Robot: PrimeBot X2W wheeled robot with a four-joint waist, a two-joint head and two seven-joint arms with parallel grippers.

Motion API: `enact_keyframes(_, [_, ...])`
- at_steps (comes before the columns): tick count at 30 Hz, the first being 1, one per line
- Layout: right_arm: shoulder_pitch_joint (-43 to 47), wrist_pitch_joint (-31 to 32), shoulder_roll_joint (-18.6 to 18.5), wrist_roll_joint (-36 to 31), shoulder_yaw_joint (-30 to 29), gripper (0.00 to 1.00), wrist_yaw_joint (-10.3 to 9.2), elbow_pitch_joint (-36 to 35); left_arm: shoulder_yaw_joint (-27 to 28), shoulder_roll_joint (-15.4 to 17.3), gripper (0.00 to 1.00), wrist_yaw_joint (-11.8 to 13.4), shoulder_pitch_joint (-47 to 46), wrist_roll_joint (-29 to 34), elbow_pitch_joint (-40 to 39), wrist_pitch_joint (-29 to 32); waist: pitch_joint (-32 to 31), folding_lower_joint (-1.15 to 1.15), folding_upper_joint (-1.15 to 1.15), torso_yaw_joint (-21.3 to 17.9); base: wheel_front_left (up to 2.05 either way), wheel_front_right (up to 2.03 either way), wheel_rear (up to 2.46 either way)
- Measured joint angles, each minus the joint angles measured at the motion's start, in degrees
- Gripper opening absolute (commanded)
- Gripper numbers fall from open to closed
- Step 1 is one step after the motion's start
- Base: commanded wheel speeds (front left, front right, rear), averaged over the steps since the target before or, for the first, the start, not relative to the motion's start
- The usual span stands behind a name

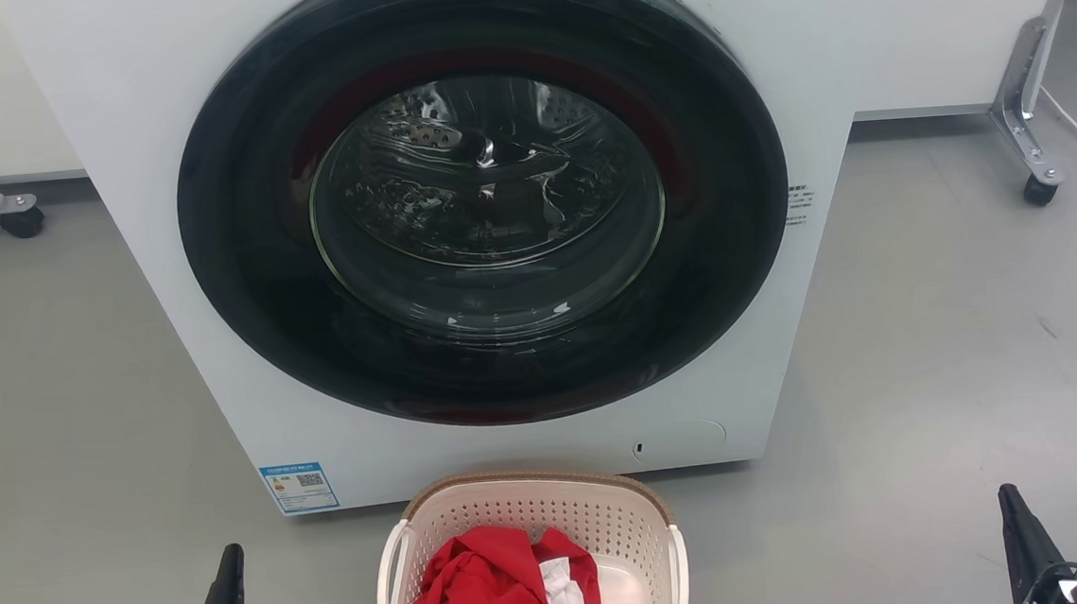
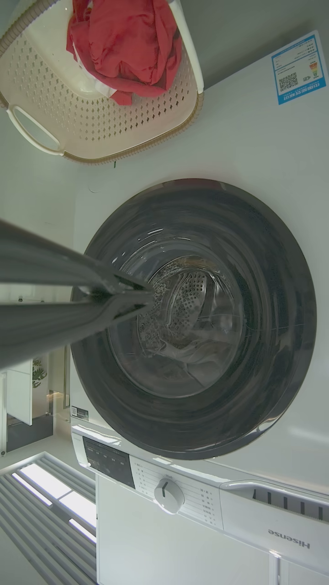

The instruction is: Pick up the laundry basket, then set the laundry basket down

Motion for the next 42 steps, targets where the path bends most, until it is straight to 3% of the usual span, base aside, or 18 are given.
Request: enact_keyframes(42, [0.0,0.0,0.0,0.0,0.0,0.0,0.01,0.0,0.0,0.0,0.0,0.0,0.0,0.0,0.0,0.0,0.0,0.0,0.0,0.0,0.0,0.0,0.0])
